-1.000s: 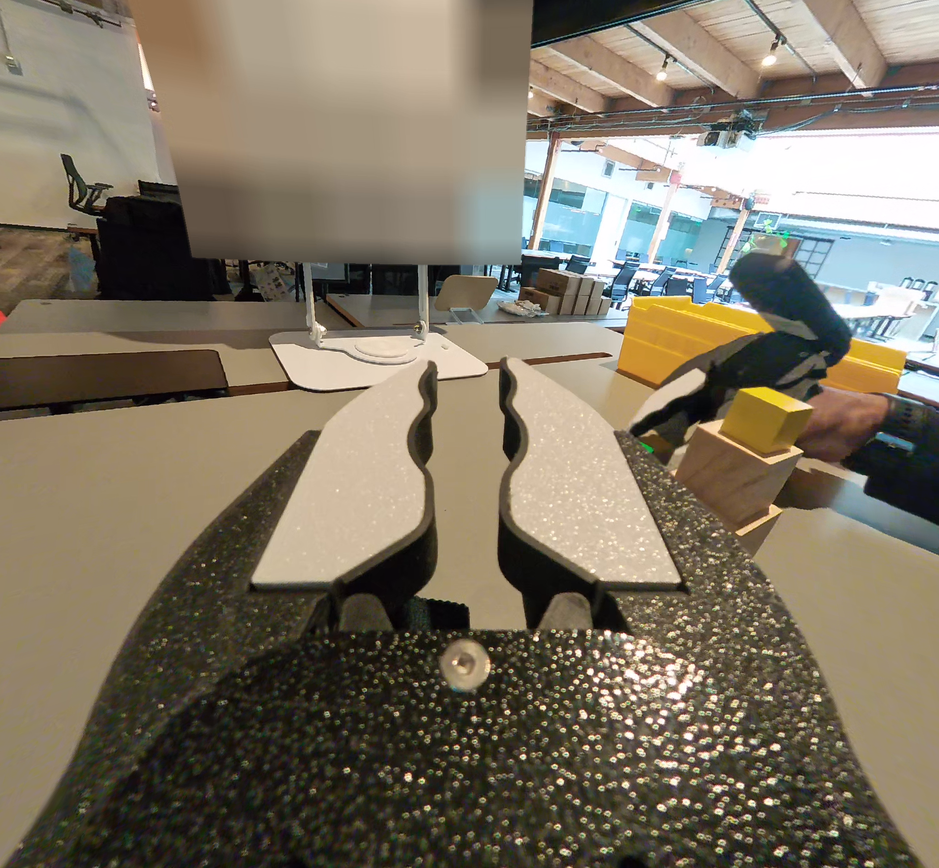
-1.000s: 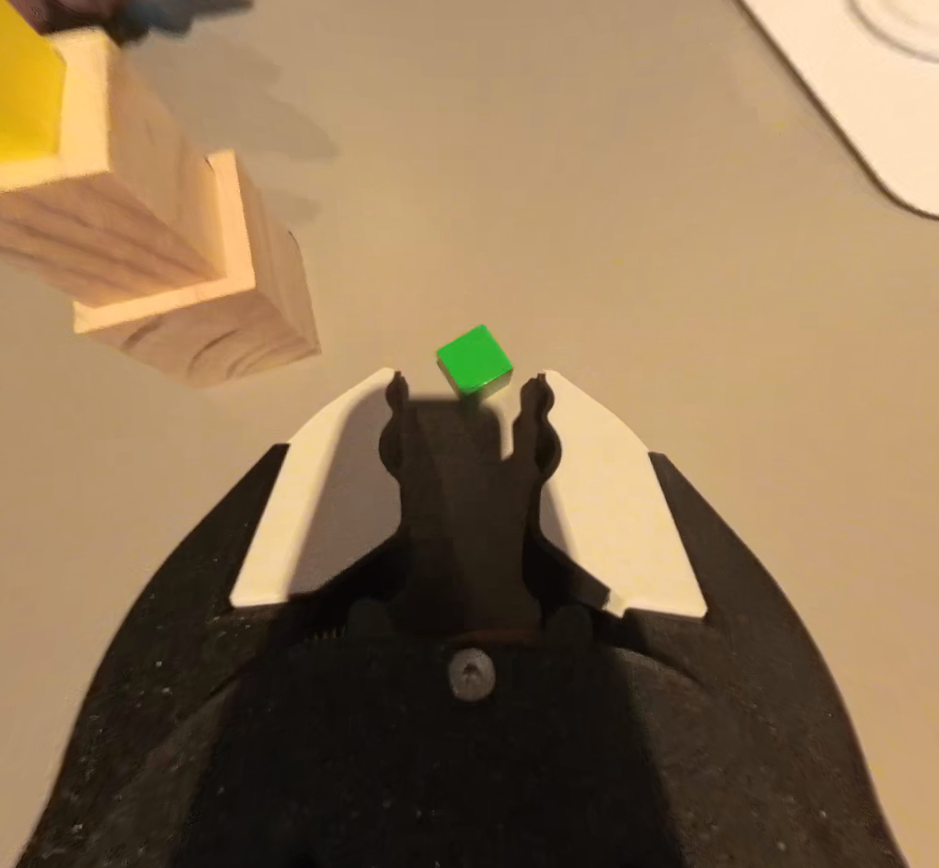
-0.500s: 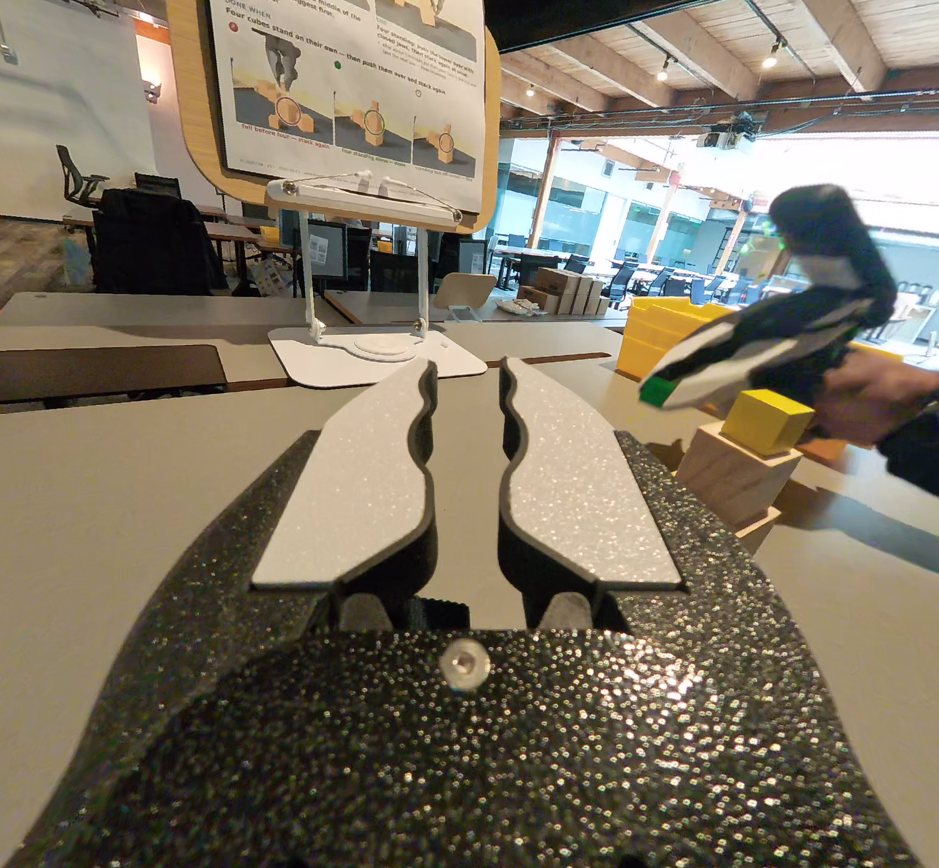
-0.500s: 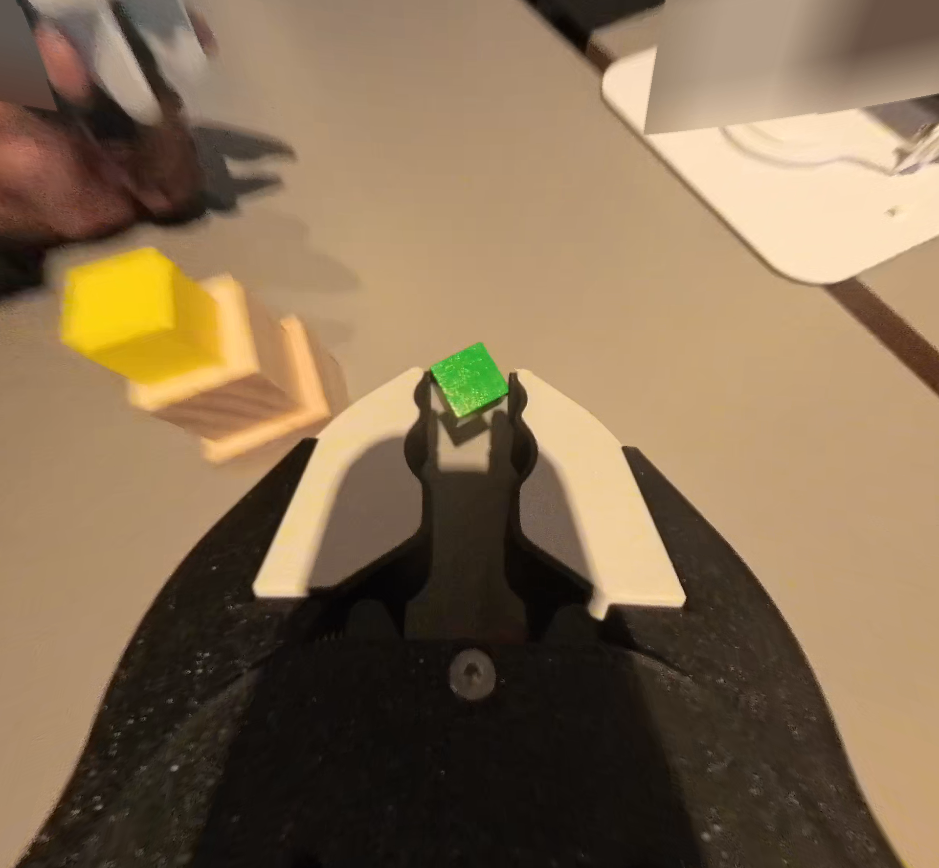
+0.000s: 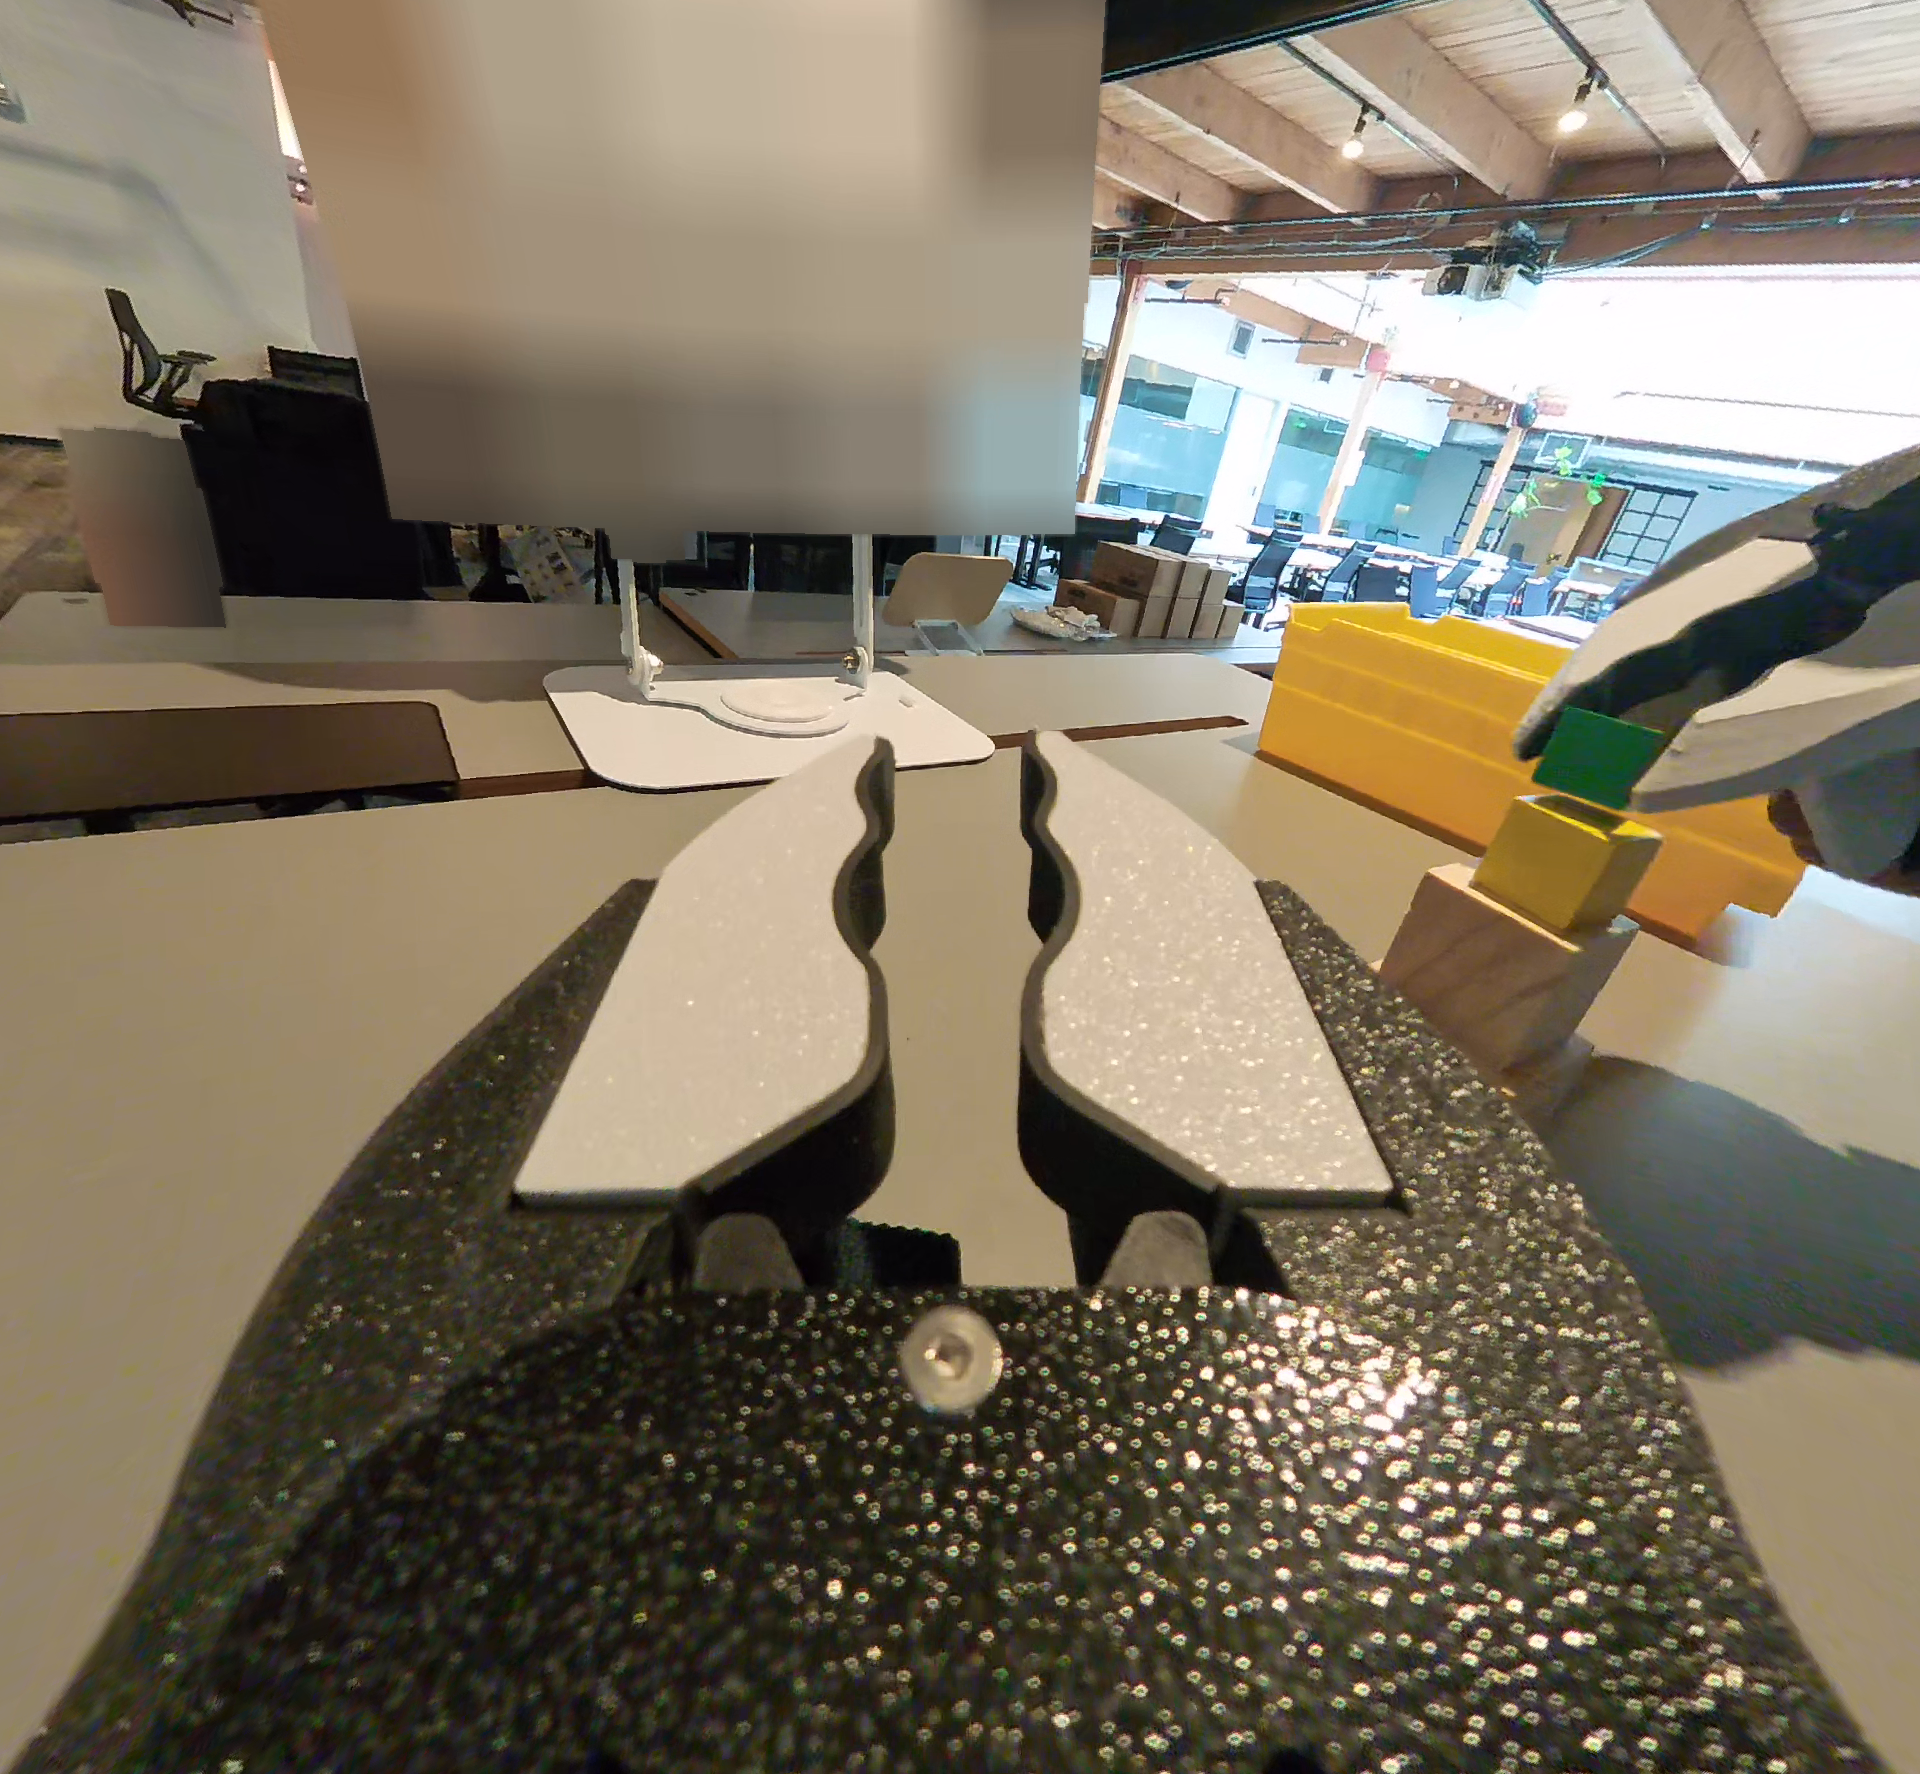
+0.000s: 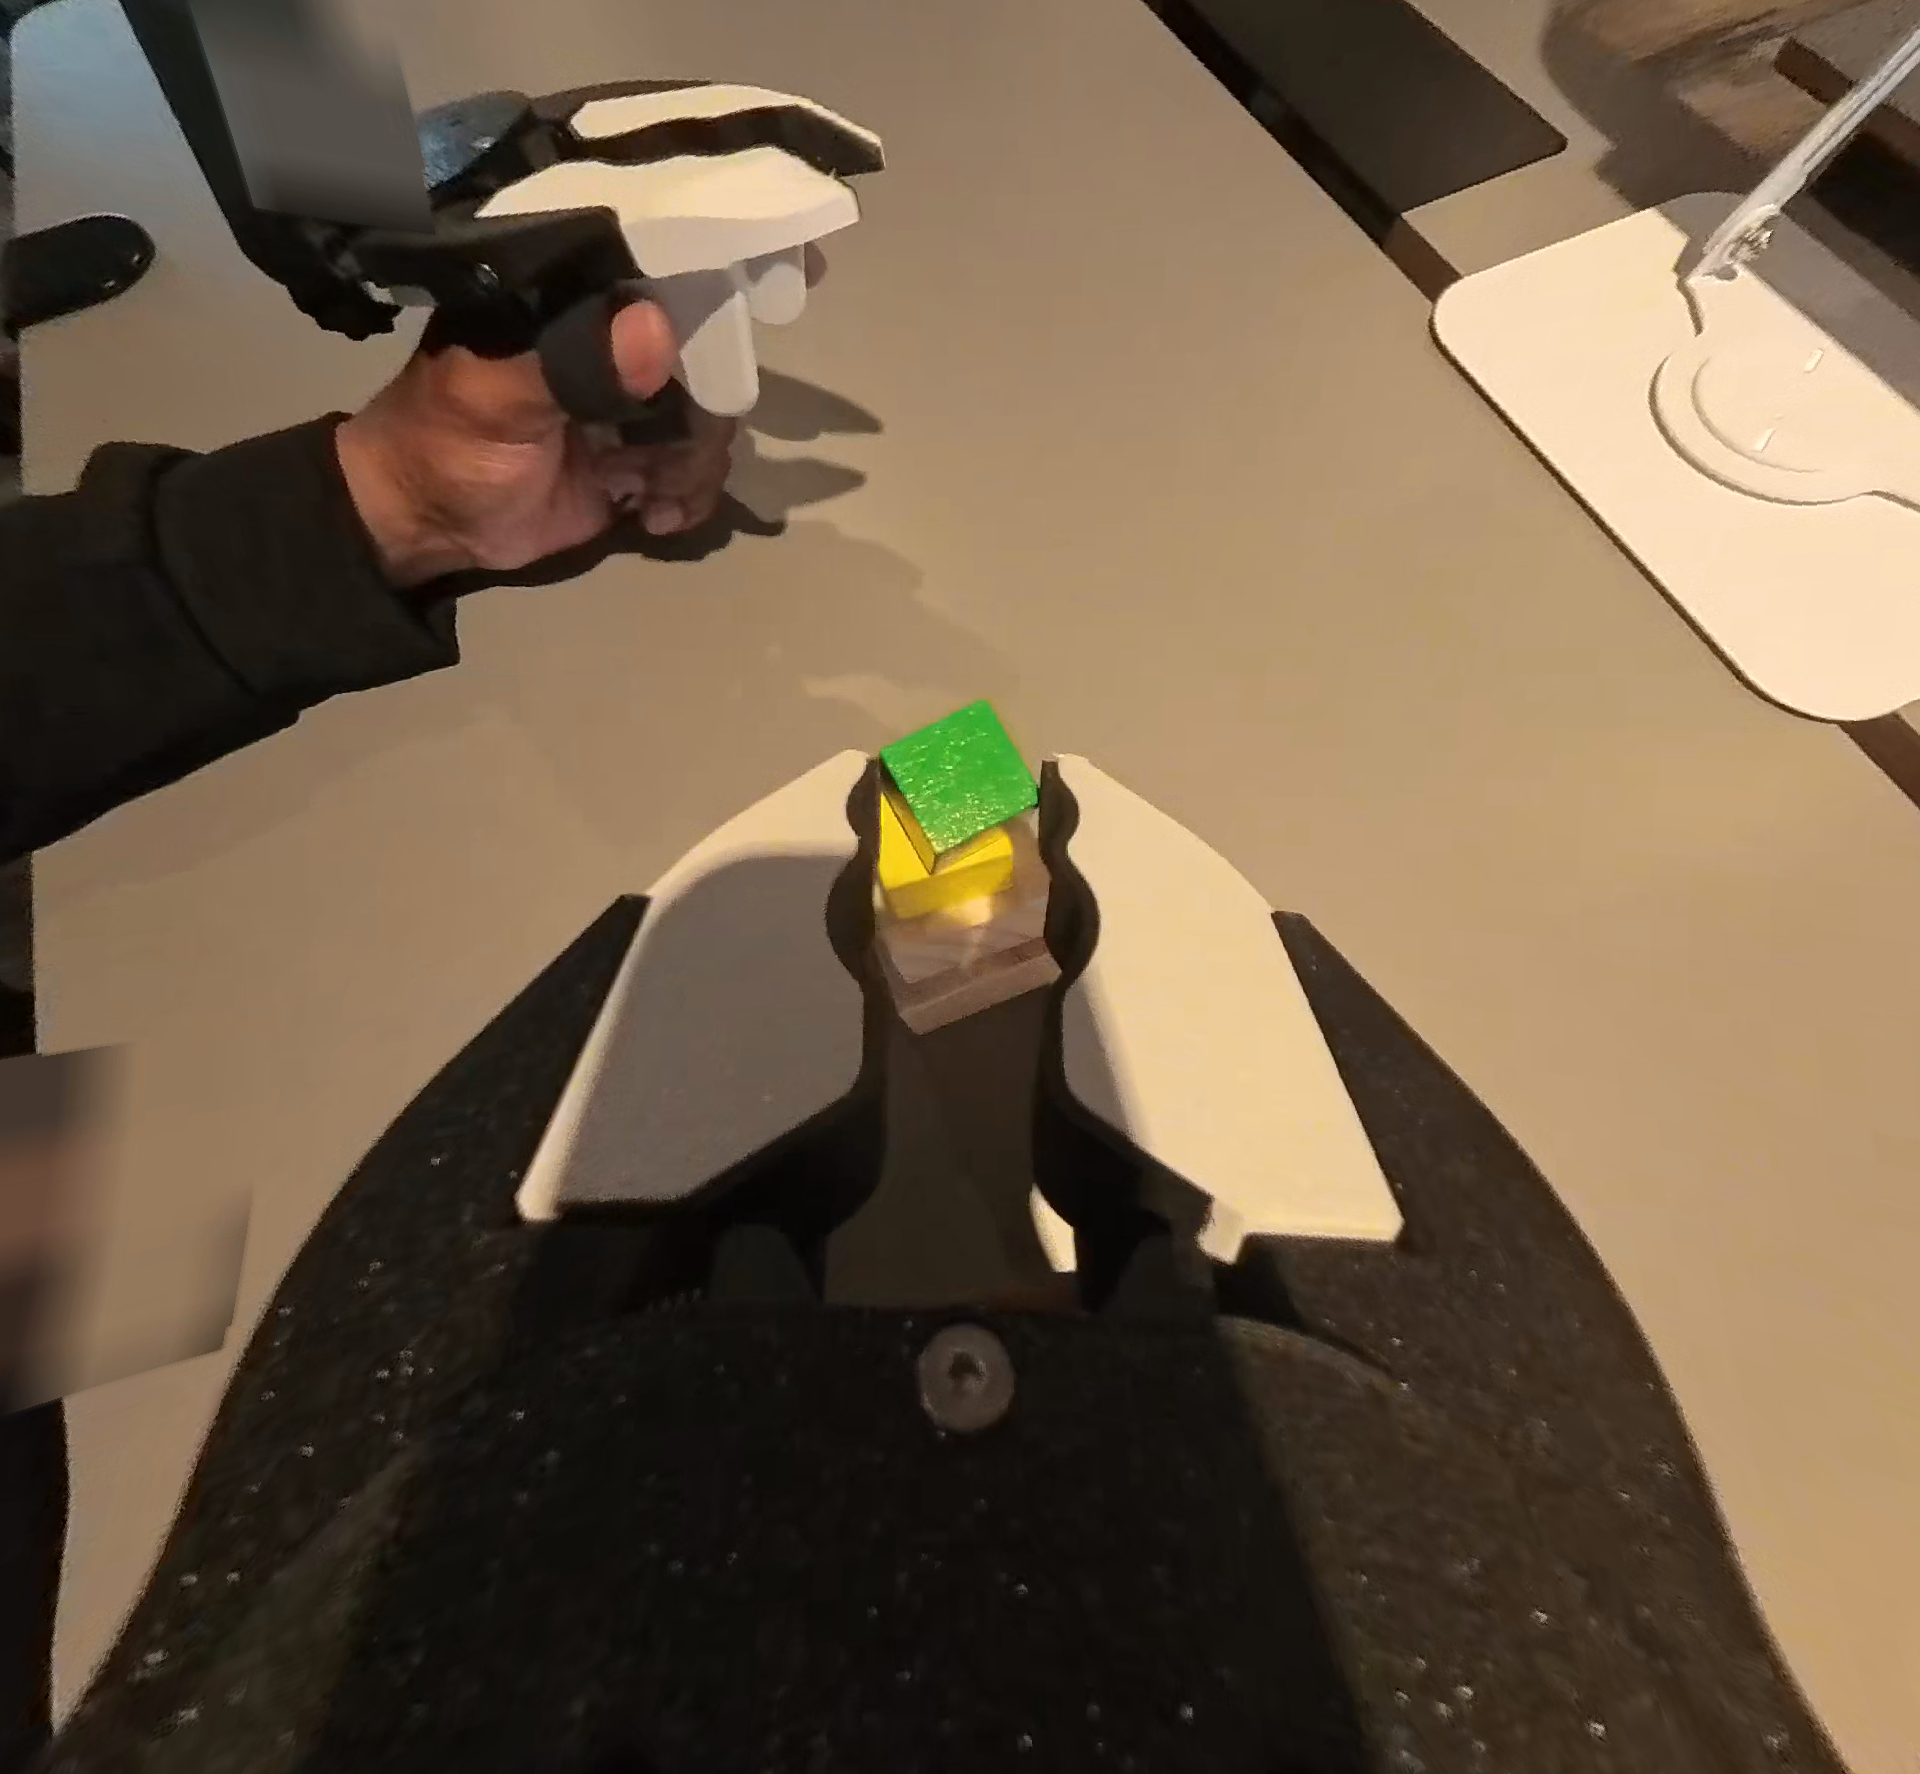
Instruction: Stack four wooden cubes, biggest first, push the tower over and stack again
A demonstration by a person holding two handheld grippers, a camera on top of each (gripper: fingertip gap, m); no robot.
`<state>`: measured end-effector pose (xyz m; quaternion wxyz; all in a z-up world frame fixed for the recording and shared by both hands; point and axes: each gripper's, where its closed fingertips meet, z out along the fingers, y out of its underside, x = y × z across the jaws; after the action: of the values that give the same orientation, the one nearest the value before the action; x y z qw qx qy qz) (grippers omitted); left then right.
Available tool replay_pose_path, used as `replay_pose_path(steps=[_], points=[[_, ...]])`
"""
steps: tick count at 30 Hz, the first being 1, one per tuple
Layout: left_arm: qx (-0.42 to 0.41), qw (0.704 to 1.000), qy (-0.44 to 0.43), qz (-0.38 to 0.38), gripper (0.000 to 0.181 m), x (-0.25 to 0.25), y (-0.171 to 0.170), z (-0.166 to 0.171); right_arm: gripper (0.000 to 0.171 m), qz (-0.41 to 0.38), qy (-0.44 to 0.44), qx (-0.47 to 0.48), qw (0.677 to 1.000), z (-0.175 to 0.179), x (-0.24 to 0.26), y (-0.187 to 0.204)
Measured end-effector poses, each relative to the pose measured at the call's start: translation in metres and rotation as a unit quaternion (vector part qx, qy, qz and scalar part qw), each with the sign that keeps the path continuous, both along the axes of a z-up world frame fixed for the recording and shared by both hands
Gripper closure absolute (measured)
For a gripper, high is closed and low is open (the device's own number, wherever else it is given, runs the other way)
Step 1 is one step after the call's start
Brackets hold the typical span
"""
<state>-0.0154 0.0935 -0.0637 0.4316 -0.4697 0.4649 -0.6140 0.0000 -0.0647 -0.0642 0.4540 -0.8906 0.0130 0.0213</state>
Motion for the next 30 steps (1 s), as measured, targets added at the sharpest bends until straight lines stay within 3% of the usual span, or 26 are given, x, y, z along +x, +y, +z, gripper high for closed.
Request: replay_pose_path(steps=[22,26,27,30], points=[[-0.003,1.000,0.008,-0.002,0.159,0.001,0.000,-0.002,0.142,-0.059,-0.057,-0.043,0.996,-0.003,-0.001,0.000],[-0.005,1.000,0.005,-0.001,0.159,0.001,0.001,-0.001,0.118,-0.045,-0.044,-0.013,0.998,0.007,-0.004,-0.008],[-0.005,1.000,0.004,-0.001,0.159,0.000,0.001,-0.001,0.120,-0.044,-0.038,0.006,0.998,0.011,-0.004,-0.014],[-0.008,1.000,-0.001,0.003,0.159,-0.001,0.002,0.000,0.152,-0.107,-0.018,0.075,0.991,0.017,0.016,-0.044]])
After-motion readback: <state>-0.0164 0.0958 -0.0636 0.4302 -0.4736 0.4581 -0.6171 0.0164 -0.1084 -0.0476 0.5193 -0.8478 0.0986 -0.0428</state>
